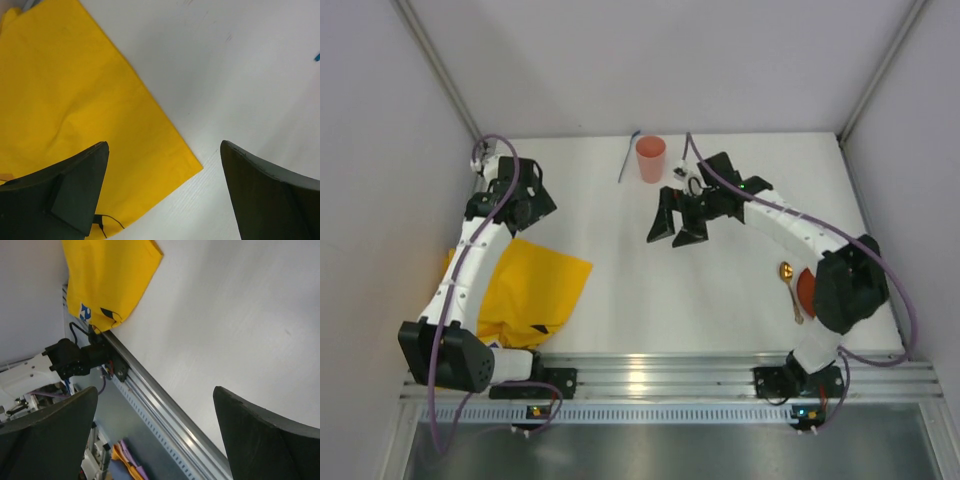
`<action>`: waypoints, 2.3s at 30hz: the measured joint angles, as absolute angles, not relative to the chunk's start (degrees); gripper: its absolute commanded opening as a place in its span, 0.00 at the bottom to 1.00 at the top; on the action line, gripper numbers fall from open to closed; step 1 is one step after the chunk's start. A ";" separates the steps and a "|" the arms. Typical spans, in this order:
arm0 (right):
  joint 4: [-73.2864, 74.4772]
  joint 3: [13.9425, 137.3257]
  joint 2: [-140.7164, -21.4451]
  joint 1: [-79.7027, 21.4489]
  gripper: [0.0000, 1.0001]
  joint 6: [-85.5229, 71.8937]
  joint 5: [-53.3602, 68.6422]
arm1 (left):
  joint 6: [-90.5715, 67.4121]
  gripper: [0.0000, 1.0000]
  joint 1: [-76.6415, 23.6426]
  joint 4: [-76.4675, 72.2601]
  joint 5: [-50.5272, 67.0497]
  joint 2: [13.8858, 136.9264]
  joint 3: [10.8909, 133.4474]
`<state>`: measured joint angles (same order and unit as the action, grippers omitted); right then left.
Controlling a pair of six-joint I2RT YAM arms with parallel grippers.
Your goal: Set the dinner table for one person
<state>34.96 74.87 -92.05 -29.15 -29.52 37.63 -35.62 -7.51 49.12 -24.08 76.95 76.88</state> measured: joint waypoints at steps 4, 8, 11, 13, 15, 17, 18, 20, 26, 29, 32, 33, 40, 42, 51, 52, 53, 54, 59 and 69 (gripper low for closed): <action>34.65 86.17 -103.68 -33.89 1.00 -29.28 38.39 | -38.79 0.98 -6.98 50.00 -22.28 71.92 68.99; 33.47 93.58 -112.92 -37.76 1.00 -29.50 38.46 | -42.06 0.93 -5.89 49.60 -19.46 69.12 60.40; 32.99 97.82 -120.33 -40.51 1.00 -30.48 37.74 | -43.70 0.89 -5.43 48.82 -17.98 69.19 54.78; 33.01 100.66 -124.68 -42.09 1.00 -31.46 36.80 | -44.77 0.85 -4.58 48.49 -16.86 69.28 51.79; 32.69 104.20 -129.14 -43.66 1.00 -32.82 35.48 | -45.56 0.83 -3.05 47.86 -15.86 69.28 49.69; 32.12 107.85 -133.10 -45.04 1.00 -34.22 34.26 | -46.19 0.82 -1.45 47.18 -15.40 69.14 48.07; 32.23 110.17 -135.35 -45.67 1.00 -35.11 33.54 | -46.41 0.81 -0.91 46.83 -15.33 68.93 47.57; 31.53 113.38 -137.93 -46.19 1.00 -36.97 33.87 | -46.65 0.77 -0.03 46.41 -14.83 67.99 47.03; 27.99 118.54 -141.53 -47.62 1.00 -41.52 30.85 | -47.88 0.67 0.86 45.41 -14.28 64.79 44.05; 26.48 122.58 -144.31 -49.19 1.00 -43.40 30.35 | -48.31 0.67 0.91 45.58 -14.20 63.16 42.26; 25.54 126.45 -147.06 -51.46 0.85 -44.31 30.09 | -48.31 0.67 1.13 45.91 -14.63 61.47 42.15; 24.95 126.96 -147.70 -52.27 0.71 -44.75 30.28 | -48.27 0.68 1.21 45.98 -14.87 61.01 42.17; 25.19 124.62 -148.77 -55.51 0.03 -43.92 30.04 | -48.10 0.64 2.24 46.06 -15.29 61.28 42.39; 25.17 123.50 -148.75 -54.94 0.00 -43.97 31.14 | -48.14 0.60 2.28 45.65 -15.20 61.95 42.06; 24.34 103.04 -134.85 -46.17 0.00 -43.05 25.50 | -47.40 0.54 2.37 43.38 -12.80 66.83 42.83; 24.77 98.83 -131.70 -43.88 0.00 -42.68 23.24 | -47.20 0.52 2.31 43.11 -12.84 67.64 43.79; 25.17 94.26 -128.14 -41.34 0.00 -42.61 21.12 | -47.05 0.50 2.22 42.96 -12.91 68.20 44.66; 25.74 90.17 -124.99 -38.89 0.00 -42.41 19.03 | -46.98 0.50 2.11 42.78 -13.06 68.62 45.39; 29.06 70.50 -108.40 -28.53 0.00 -42.22 9.76 | -47.33 0.45 1.48 40.77 -13.32 71.57 48.05; 36.25 55.09 -95.88 -27.75 0.61 -42.52 6.85 | -48.97 0.82 -13.69 34.61 -13.10 90.06 52.95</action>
<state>36.25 55.09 -95.88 -27.75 -42.52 6.85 -48.97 -13.69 34.61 -13.10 90.06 52.95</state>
